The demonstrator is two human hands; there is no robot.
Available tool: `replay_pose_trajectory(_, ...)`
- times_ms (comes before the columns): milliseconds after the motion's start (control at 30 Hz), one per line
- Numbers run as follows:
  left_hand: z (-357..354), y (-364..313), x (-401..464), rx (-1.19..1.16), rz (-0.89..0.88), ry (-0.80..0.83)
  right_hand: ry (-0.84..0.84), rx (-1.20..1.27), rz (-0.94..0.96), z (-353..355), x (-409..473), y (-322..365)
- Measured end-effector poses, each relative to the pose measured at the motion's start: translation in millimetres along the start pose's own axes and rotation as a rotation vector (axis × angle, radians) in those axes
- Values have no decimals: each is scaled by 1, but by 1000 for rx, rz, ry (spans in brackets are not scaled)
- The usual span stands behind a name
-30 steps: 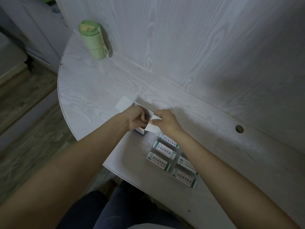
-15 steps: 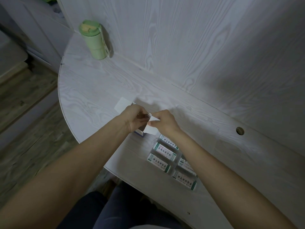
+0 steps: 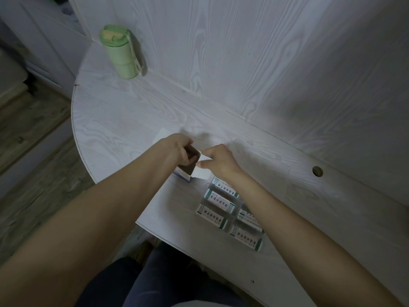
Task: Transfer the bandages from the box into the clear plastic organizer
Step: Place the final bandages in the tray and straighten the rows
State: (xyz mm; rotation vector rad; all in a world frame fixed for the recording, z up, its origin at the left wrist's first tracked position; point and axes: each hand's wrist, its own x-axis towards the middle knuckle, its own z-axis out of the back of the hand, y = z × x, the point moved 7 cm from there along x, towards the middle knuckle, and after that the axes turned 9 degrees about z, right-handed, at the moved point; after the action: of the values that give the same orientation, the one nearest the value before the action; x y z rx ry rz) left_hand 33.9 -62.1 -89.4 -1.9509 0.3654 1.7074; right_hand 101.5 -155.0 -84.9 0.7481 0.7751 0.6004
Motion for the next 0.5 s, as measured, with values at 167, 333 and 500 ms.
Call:
replay_pose_trajectory(167, -1, -5, -8, 96, -41, -85, 1, -68, 65, 2, -6, 17)
replay_pose_trajectory(333, -5, -3, -10, 49, -155, -80, -22, -37, 40, 5, -7, 13)
replay_pose_trajectory(500, -1, 1, 2, -140, -137, 66, -59, -2, 8, 9, -9, 9)
